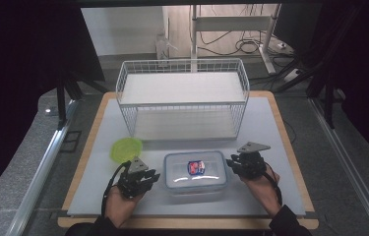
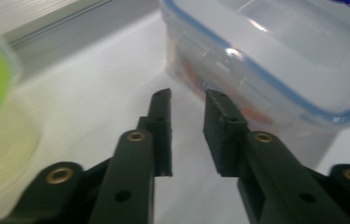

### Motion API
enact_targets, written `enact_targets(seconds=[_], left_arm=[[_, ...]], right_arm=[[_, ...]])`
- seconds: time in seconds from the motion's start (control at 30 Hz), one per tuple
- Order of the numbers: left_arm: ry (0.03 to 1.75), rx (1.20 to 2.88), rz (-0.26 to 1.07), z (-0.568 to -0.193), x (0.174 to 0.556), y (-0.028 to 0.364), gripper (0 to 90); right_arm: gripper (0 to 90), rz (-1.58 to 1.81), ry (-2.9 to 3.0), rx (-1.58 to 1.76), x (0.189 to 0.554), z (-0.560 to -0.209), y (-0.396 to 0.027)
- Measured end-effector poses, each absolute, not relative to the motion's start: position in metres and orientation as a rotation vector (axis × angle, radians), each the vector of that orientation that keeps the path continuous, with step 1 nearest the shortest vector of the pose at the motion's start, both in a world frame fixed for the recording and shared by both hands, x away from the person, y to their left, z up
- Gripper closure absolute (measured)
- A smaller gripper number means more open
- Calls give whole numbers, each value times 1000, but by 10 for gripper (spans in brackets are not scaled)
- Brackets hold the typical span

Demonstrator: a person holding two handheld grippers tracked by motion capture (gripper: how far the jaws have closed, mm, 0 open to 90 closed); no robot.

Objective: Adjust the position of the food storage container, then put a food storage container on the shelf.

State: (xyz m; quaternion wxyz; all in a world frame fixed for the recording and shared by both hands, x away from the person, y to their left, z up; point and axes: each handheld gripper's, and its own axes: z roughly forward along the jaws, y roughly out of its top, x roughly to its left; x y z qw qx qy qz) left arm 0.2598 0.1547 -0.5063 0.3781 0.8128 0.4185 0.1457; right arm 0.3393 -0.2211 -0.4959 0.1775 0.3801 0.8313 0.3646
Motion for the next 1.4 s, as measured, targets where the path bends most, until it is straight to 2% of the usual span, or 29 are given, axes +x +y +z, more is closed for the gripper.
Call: enact_targets(seconds=[0.37,0.63,0.93,1.03,1.13,1.27,1.4], left_arm=[[953,2041,485,-505,238,169,422],[929,2020,450,-510,232,175,237],[946,2008,369,-511,231,178,185],[945,2000,347,-510,233,176,113],[930,2001,353,-508,234,174,82],[899,1987,314,-506,241,172,51],[862,1976,326,-503,248,165,43]], right_arm=[[516,1112,2315,1084,324,-485,-239],[384,1135,2314,1070,316,-480,-243],[274,1126,2342,1045,310,-481,-240],[229,1152,2337,1047,311,-480,-241],[171,1177,2336,1043,312,-480,-242],[98,1190,2343,1020,313,-480,-239],[69,1205,2350,996,313,-477,-236]])
